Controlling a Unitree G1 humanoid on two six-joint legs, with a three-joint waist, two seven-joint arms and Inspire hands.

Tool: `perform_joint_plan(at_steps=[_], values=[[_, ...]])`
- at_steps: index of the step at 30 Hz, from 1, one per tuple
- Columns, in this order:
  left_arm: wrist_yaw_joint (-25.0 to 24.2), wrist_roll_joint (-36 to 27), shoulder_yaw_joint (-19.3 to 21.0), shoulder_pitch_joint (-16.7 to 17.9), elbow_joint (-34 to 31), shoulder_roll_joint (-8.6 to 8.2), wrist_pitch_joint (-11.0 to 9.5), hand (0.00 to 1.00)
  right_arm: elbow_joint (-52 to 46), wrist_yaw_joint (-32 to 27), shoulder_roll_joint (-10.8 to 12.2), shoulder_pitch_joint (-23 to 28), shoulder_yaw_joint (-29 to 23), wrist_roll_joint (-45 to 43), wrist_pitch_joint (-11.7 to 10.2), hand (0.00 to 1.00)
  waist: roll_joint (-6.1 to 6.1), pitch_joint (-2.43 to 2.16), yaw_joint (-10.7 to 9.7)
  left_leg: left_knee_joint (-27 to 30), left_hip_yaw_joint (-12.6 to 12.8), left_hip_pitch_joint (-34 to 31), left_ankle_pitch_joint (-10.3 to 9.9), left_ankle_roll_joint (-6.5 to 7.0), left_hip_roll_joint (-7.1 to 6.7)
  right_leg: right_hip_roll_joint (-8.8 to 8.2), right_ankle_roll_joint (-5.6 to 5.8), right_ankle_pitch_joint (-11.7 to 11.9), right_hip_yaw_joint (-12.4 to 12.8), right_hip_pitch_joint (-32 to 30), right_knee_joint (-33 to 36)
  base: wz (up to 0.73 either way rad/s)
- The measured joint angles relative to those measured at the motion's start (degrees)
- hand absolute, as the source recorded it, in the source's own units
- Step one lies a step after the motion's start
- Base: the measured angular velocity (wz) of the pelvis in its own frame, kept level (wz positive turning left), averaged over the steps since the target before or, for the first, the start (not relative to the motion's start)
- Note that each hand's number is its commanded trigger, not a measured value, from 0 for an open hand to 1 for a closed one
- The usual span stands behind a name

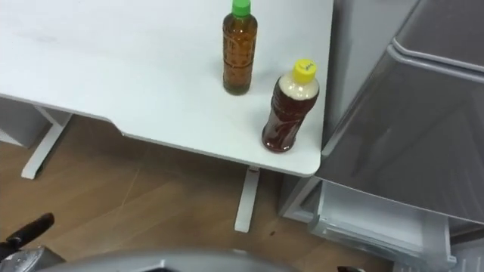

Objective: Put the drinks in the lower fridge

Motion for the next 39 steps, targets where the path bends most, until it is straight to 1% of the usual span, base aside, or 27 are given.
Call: perform_joint_plan(at_steps=[1, 2, 3, 4, 6, 7, 9, 10, 11, 14, 15, 17, 18, 19, 20, 21, 23, 25, 26, 28, 30, 33, 34, 35, 36, 37, 39], values=[[0.75, 1.89, -0.43, 0.02, -2.94, 0.00, -0.11, 0.00, -0.53, 0.10, 0.00, 0.52, 0.04, -0.01, -0.03, 0.00, 0.02, 0.02, -0.03, 0.08, -0.77, 0.06, -0.03, 0.03, -0.09, 0.00, 0.00, 0.00, -0.48, 0.50, -0.18, 0.27], [1.44, 3.05, -1.23, 0.14, -6.24, -0.01, -0.27, 0.00, -0.68, 0.09, -0.04, 0.77, 0.08, -0.02, -0.06, 0.00, 0.06, 0.01, 0.06, 0.16, -1.29, 0.03, -0.03, 0.01, -0.54, 0.00, 0.00, 0.00, -0.82, 0.58, -0.56, 0.25], [1.79, 3.37, -1.68, 0.16, -7.84, -0.01, -0.45, 0.00, -0.77, 0.10, -0.10, 0.77, 0.09, -0.01, -0.05, 0.00, 0.18, 0.01, 0.18, 0.18, -1.49, -0.05, -0.02, -0.02, -0.58, 0.04, -0.01, 0.00, -0.89, 0.62, -0.74, 0.17], [2.03, 3.47, -2.44, 0.16, -10.55, -0.02, -1.29, 0.00, -1.07, 0.14, -0.29, 0.76, 0.10, 0.03, -0.08, 0.00, 0.45, 0.03, 0.22, 0.20, -1.84, -0.26, 0.10, -0.11, -0.62, 0.03, -0.03, 0.01, -1.14, 0.51, -0.74, 0.10], [1.88, 5.72, -3.51, 0.18, -13.75, 0.00, -2.85, 0.00, -0.78, 0.31, -0.98, 0.74, 0.57, 0.03, -0.75, 0.00, 0.91, 0.14, 0.05, 0.31, -2.07, -0.33, 0.17, -0.17, -0.62, 0.02, -0.08, -0.02, -1.73, 0.68, -0.91, 0.09], [1.81, 6.14, -3.75, 0.18, -14.67, 0.01, -2.87, 0.00, -0.61, 0.32, -1.10, 0.75, 0.66, 0.04, -1.19, 0.00, 1.06, 0.15, -0.10, 0.43, -2.15, -0.43, 0.17, -0.17, -0.63, 0.00, -0.09, -0.03, -1.86, 0.67, -0.94, 0.07], [1.70, 9.07, -4.36, 0.18, -17.92, 0.01, -2.90, 0.00, -0.26, 0.32, -1.20, 0.73, 1.10, 0.38, -1.96, 0.00, 1.02, 0.20, -0.14, 0.62, -2.32, -0.92, 0.19, -0.20, -0.64, 0.00, -0.11, -0.04, -2.02, 0.49, -1.06, 0.07], [1.44, 11.73, -4.79, 0.18, -20.65, 0.00, -3.12, 0.00, 0.65, 0.33, -1.16, 0.39, 1.18, 0.41, -2.56, 0.00, 0.85, 0.35, -0.08, 0.62, -2.34, -1.01, 0.21, -0.21, -0.66, -0.02, -0.10, -0.05, -2.02, 0.49, -1.08, 0.03], [0.66, 13.52, -5.20, 0.19, -22.64, 0.05, -3.91, 0.00, 1.00, 0.34, -1.16, 0.28, 1.24, 0.44, -2.90, 0.00, 0.69, 0.36, 0.03, 0.63, -2.34, -1.02, 0.24, -0.18, -0.68, -0.06, -0.07, -0.07, -2.01, 0.52, -1.08, 0.00], [-1.44, 14.14, -6.23, 0.18, -28.09, 0.15, -4.24, 0.00, 1.50, 0.49, -1.10, 0.23, 1.85, 0.48, -4.21, 0.00, 0.32, 0.27, -0.07, 0.62, -2.38, -0.97, 0.30, -0.11, -0.79, -0.22, 0.05, -0.15, -2.05, 0.62, -1.02, 0.00], [-1.67, 14.26, -6.55, 0.17, -29.12, 0.17, -4.25, 0.00, 1.73, 0.48, -1.08, 0.23, 2.20, 0.48, -4.51, 0.00, 0.28, 0.31, -0.20, 0.61, -2.37, -0.89, 0.30, -0.10, -0.80, -0.24, 0.07, -0.16, -2.01, 0.66, -1.00, 0.00], [-2.89, 14.45, -8.20, 0.13, -32.82, 0.24, -4.39, 0.00, 3.20, 0.47, -1.00, -0.09, 2.74, 0.46, -5.56, 0.00, -0.06, 0.48, -0.53, 0.64, -2.48, -0.89, 0.30, -0.10, -0.78, -0.31, 0.09, -0.15, -2.10, 0.79, -1.04, 0.02], [-3.32, 14.46, -8.48, 0.12, -33.74, 0.25, -4.40, 0.00, 3.47, 0.47, -0.96, -0.15, 2.73, 0.43, -5.84, 0.00, -0.15, 0.58, -0.62, 0.63, -2.50, -0.90, 0.30, -0.10, -0.78, -0.34, 0.09, -0.15, -2.10, 0.79, -1.05, 0.03], [-3.99, 14.46, -8.82, 0.13, -35.72, 0.28, -4.40, 0.00, 3.79, 0.48, -0.85, -0.18, 2.71, 0.45, -6.36, 0.00, -0.30, 0.80, -0.96, 0.62, -2.52, -0.90, 0.30, -0.10, -0.82, -0.34, 0.09, -0.15, -2.08, 0.79, -1.10, 0.00], [-4.47, 14.45, -8.96, 0.13, -38.01, 0.30, -4.44, 0.00, 4.31, 0.49, -0.80, -0.29, 2.71, 0.44, -6.82, 0.00, -0.40, 0.88, -1.35, 0.60, -2.48, -0.90, 0.30, -0.10, -0.81, -0.33, 0.09, -0.15, -1.98, 0.72, -1.09, 0.00], [-4.62, 14.45, -9.08, 0.11, -39.09, 0.33, -4.66, 0.00, 4.71, 0.49, -0.82, -0.46, 2.70, 0.44, -6.90, 0.00, -0.40, 0.88, -1.49, 0.59, -2.43, -0.89, 0.30, -0.10, -0.80, -0.32, 0.09, -0.15, -1.90, 0.68, -1.07, -0.05], [-6.10, 14.47, -10.35, -0.32, -41.37, 1.08, -6.46, 0.00, 5.68, 0.68, -0.83, -0.81, 2.71, 0.46, -7.09, 0.00, -0.29, 0.93, -1.85, 0.55, -2.27, -0.83, 0.30, -0.10, -0.79, -0.29, 0.09, -0.15, -1.62, 0.66, -1.07, -0.05], [-7.84, 14.49, -11.21, -0.98, -41.74, 1.65, -6.88, 0.00, 6.81, 1.45, -0.82, -0.86, 2.72, 0.48, -7.37, 0.00, -0.13, 0.95, -2.20, 0.59, -2.18, -0.81, 0.30, -0.10, -0.78, -0.27, 0.09, -0.15, -1.53, 0.63, -1.02, 0.00], [-8.86, 14.50, -11.55, -1.35, -41.79, 1.80, -6.88, 0.00, 7.56, 1.75, -0.81, -1.34, 2.77, 0.59, -7.35, 0.00, -0.11, 0.99, -2.62, 0.60, -2.17, -0.93, 0.30, -0.10, -0.76, -0.23, 0.09, -0.15, -1.43, 0.49, -0.98, 0.00], [-9.89, 14.54, -12.16, -1.55, -41.84, 1.83, -6.88, 0.00, 8.18, 1.74, -0.83, -1.86, 2.80, 0.63, -7.06, 0.00, 0.08, 1.05, -2.91, 0.53, -1.89, -0.97, 0.29, -0.09, -0.72, -0.06, 0.07, -0.14, -0.77, 0.29, -0.98, -0.07], [-10.93, 14.80, -12.95, -1.58, -42.24, 1.90, -6.87, 0.00, 8.31, 1.74, -0.83, -1.89, 3.16, 0.94, -7.07, 0.00, 0.08, 1.05, -3.19, 0.40, -1.87, -0.97, 0.28, -0.09, -0.69, 0.00, 0.06, -0.13, -0.70, 0.24, -1.00, -0.04], [-12.59, 16.57, -14.97, -1.58, -46.73, 1.98, -6.87, 0.00, 10.25, 1.83, -0.76, -2.84, 3.39, 0.99, -7.00, 0.00, -0.07, 1.00, -3.61, 0.42, -1.68, -1.46, 0.27, -0.08, -0.65, 0.05, 0.00, -0.08, -0.38, -0.55, -0.88, -0.04], [-13.43, 16.89, -15.98, -1.58, -48.87, 2.27, -6.93, 0.00, 11.06, 1.87, -0.75, -3.24, 3.61, 0.98, -7.00, 0.00, -0.08, 0.97, -3.78, 0.41, -1.49, -1.47, 0.28, -0.08, -0.62, 0.07, 0.00, -0.06, -0.15, -0.64, -0.86, -0.07], [-14.53, 17.66, -17.15, -1.69, -49.66, 2.82, -7.32, 0.00, 11.31, 1.87, -0.75, -3.61, 4.58, 0.98, -6.80, 0.00, -0.02, 0.85, -4.18, 0.41, -1.37, -1.30, 0.28, -0.08, -0.60, 0.06, 0.00, -0.06, -0.05, -0.51, -0.78, -0.06], [-15.24, 18.15, -17.92, -1.92, -49.66, 3.09, -7.45, 0.00, 11.30, 1.85, -0.75, -3.82, 5.24, 0.98, -6.71, 0.00, 0.03, 0.86, -4.37, 0.41, -1.27, -1.19, 0.29, -0.08, -0.61, 0.04, 0.00, -0.06, 0.00, -0.42, -0.77, -0.07], [-17.07, 18.68, -19.15, -2.39, -49.66, 3.28, -7.43, 0.00, 11.30, 1.91, -0.72, -4.33, 5.81, 0.95, -6.71, 0.00, -0.06, 0.75, -4.44, 0.43, -0.79, -1.08, 0.30, -0.08, -0.61, 0.02, 0.01, -0.06, 0.24, -0.39, -0.78, -0.13], [-19.82, 19.04, -21.41, -3.33, -49.65, 3.45, -7.37, 0.00, 11.67, 1.94, -0.69, -4.96, 7.28, 0.82, -6.83, 0.00, 0.03, 0.82, -4.66, 0.46, -0.35, -0.81, 0.30, -0.08, -0.54, 0.05, 0.01, -0.06, 0.90, -0.36, -0.79, -0.14]])
